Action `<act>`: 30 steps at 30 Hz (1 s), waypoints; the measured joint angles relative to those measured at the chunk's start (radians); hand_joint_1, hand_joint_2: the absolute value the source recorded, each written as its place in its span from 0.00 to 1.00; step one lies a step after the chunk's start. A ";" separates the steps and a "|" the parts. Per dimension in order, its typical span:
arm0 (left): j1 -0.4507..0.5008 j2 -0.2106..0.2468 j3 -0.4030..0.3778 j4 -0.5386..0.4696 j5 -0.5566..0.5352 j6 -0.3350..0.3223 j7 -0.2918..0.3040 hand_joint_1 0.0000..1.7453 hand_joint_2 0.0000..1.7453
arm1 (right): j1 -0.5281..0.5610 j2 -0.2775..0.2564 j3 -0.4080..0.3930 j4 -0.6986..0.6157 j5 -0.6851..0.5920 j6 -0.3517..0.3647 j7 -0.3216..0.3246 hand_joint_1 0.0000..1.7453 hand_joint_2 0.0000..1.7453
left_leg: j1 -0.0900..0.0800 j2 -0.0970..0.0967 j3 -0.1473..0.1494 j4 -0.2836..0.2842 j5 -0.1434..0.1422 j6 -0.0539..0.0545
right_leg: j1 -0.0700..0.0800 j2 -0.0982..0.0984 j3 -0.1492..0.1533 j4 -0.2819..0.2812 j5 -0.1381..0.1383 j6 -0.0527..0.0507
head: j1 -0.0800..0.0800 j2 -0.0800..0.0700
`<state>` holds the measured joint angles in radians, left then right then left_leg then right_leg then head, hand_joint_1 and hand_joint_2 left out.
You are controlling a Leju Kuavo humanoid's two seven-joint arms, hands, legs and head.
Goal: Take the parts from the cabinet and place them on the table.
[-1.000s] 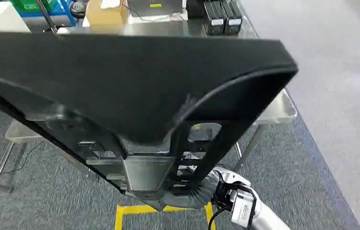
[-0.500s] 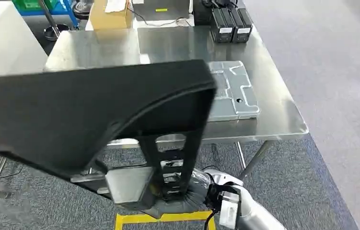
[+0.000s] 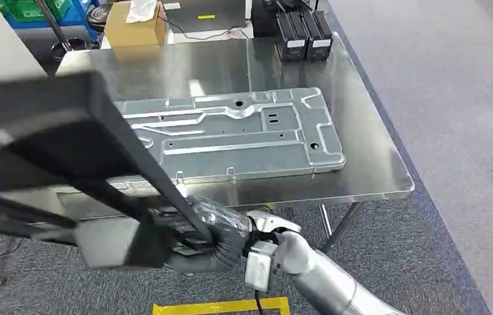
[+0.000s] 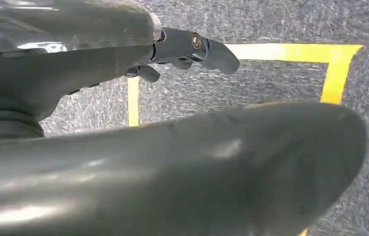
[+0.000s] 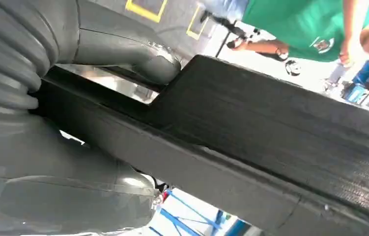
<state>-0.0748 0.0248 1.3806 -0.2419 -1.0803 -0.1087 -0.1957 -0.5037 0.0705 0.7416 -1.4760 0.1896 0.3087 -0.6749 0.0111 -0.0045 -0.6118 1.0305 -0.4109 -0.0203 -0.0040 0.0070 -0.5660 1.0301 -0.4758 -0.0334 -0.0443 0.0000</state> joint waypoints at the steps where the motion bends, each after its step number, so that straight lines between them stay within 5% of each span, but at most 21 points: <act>1: -0.004 -0.001 0.000 0.001 -0.001 0.001 0.002 0.00 0.00 | -0.013 0.010 0.004 0.015 0.006 -0.010 0.003 0.96 1.00 | -0.007 0.001 -0.007 -0.010 -0.036 0.003 | 0.002 0.000 -0.001 0.000 0.000 0.004 | 0.000 0.000; 6: 0.001 -0.003 -0.004 0.002 -0.006 0.009 0.007 0.00 0.00 | -0.086 0.063 0.026 0.098 0.084 -0.099 0.037 0.96 1.00 | -0.001 0.005 0.008 -0.031 0.003 0.025 | 0.003 -0.005 -0.011 0.021 -0.024 0.033 | -0.001 0.000; 9: -0.006 -0.003 -0.009 0.003 -0.009 0.011 0.008 0.00 0.00 | -0.142 0.104 0.040 0.161 0.209 -0.251 0.100 0.96 1.00 | 0.000 0.005 0.007 -0.031 0.000 0.035 | -0.002 -0.005 -0.116 0.229 -0.130 0.041 | -0.001 0.000; 11: -0.008 -0.003 -0.010 0.003 -0.009 0.013 0.011 0.00 0.00 | -0.183 0.130 0.047 0.222 0.340 -0.377 0.170 0.96 1.00 | 0.000 0.004 0.007 -0.029 -0.001 0.034 | -0.004 -0.005 -0.168 0.308 -0.134 0.044 | 0.000 0.000; 12: -0.007 -0.004 -0.011 0.003 -0.009 0.013 0.013 0.00 0.00 | -0.207 0.149 0.049 0.262 0.406 -0.439 0.210 0.96 1.00 | 0.000 0.004 0.008 -0.028 -0.003 0.033 | -0.006 -0.005 -0.158 0.274 -0.099 0.044 | 0.000 0.000; 14: -0.008 -0.006 -0.013 0.003 -0.010 0.015 0.013 0.00 0.00 | -0.253 0.177 0.053 0.337 0.509 -0.527 0.278 0.96 1.00 | 0.000 0.001 0.008 -0.020 -0.008 0.026 | -0.008 -0.006 -0.081 0.105 0.001 0.038 | 0.000 0.000; 15: -0.008 -0.008 -0.014 0.003 -0.011 0.016 0.013 0.00 0.00 | -0.278 0.192 0.057 0.375 0.564 -0.566 0.313 0.96 1.00 | 0.000 0.001 0.006 -0.015 -0.012 0.021 | -0.008 -0.006 -0.049 0.029 0.023 0.032 | 0.000 0.000; 19: -0.007 -0.011 -0.016 0.003 -0.019 0.015 0.003 0.00 0.00 | -0.343 0.233 0.063 0.535 0.687 -0.690 0.408 0.96 1.00 | -0.001 0.000 0.000 -0.012 -0.012 -0.001 | 0.004 -0.004 -0.047 0.014 0.017 0.018 | -0.001 0.000; 21: -0.005 -0.011 -0.019 0.003 -0.031 0.009 -0.003 0.00 0.00 | -0.377 0.249 0.071 0.609 0.766 -0.761 0.487 0.96 1.00 | 0.001 0.000 -0.008 0.007 -0.030 -0.011 | -0.006 -0.007 -0.041 -0.001 0.026 0.006 | -0.001 0.000; 25: -0.004 -0.010 -0.027 0.003 -0.044 0.005 -0.005 0.00 0.00 | -0.434 0.263 0.103 0.743 0.904 -0.805 0.607 0.96 1.00 | 0.005 0.000 -0.133 0.277 -0.153 -0.027 | -0.006 -0.007 -0.039 -0.001 0.025 0.000 | -0.002 0.000; 27: -0.002 -0.009 -0.032 0.003 -0.047 0.000 -0.005 0.00 0.00 | -0.445 0.264 0.138 0.803 0.967 -0.771 0.668 0.96 1.00 | 0.009 0.001 -0.137 0.271 -0.120 -0.030 | -0.007 -0.006 -0.037 0.000 0.023 0.001 | -0.002 0.000; 30: -0.003 -0.004 -0.037 0.003 -0.047 -0.006 -0.005 0.00 0.00 | -0.459 0.267 0.196 0.863 1.016 -0.687 0.740 0.96 1.00 | 0.016 0.003 -0.019 0.016 0.005 -0.029 | -0.009 -0.003 -0.027 0.004 0.012 0.011 | -0.002 0.000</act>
<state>-0.0776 0.0206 1.3436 -0.2384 -1.1276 -0.1145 -0.2003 -0.9623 0.3376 0.9374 -0.6129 1.2051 -0.3783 0.0653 0.0273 -0.0015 -0.6309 1.0466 -0.4060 -0.0490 -0.0125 0.0042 -0.5928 1.0340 -0.4634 -0.0221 -0.0465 0.0000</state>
